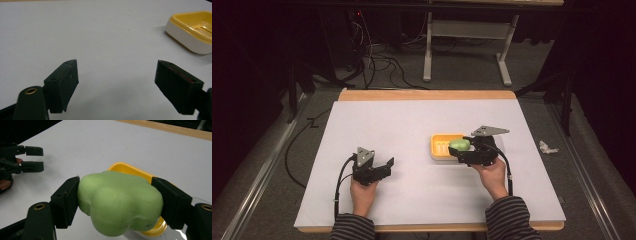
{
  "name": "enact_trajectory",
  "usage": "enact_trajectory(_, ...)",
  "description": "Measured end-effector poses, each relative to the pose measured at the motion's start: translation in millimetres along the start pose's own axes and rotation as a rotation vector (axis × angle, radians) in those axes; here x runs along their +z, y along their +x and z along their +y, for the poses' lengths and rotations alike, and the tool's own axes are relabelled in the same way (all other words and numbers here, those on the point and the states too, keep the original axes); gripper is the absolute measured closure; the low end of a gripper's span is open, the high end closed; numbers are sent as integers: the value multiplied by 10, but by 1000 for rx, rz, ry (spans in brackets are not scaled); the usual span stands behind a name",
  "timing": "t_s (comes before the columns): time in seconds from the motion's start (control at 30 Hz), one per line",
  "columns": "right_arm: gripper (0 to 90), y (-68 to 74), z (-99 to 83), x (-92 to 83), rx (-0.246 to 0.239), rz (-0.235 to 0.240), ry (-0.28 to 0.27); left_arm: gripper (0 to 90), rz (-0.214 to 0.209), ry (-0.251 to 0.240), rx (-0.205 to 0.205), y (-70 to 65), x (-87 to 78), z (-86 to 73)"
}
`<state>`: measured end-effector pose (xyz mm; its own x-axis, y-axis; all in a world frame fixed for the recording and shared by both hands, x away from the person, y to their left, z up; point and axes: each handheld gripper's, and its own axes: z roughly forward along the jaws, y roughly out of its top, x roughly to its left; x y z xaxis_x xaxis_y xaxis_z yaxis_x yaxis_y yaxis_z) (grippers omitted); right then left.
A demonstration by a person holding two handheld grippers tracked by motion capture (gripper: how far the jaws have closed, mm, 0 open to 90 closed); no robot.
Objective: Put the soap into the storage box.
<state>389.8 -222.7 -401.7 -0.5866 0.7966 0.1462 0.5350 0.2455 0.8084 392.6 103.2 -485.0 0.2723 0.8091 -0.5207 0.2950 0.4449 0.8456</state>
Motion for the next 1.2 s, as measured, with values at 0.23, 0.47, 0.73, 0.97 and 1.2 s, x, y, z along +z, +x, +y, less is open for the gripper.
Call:
enact_trajectory(0.23, 269, -16, 61, 140, 6, -5, 17, 195, 0, 0, -1, 0, 0, 1)
enact_trajectory(0.47, 268, -13, 66, 341, 5, -5, 46, 195, -2, 1, -3, 2, 0, 2)
enact_trajectory(0.73, 268, -62, -1, 538, 10, -10, 87, 197, 1, 0, 0, 0, 0, 0)
enact_trajectory(0.97, 268, -19, -16, 640, -27, -20, 114, 197, 3, -1, 7, -2, 0, -4)
enact_trajectory(1.2, 267, -7, -29, 697, -24, -15, 131, 197, 3, -2, 6, -3, 0, -4)
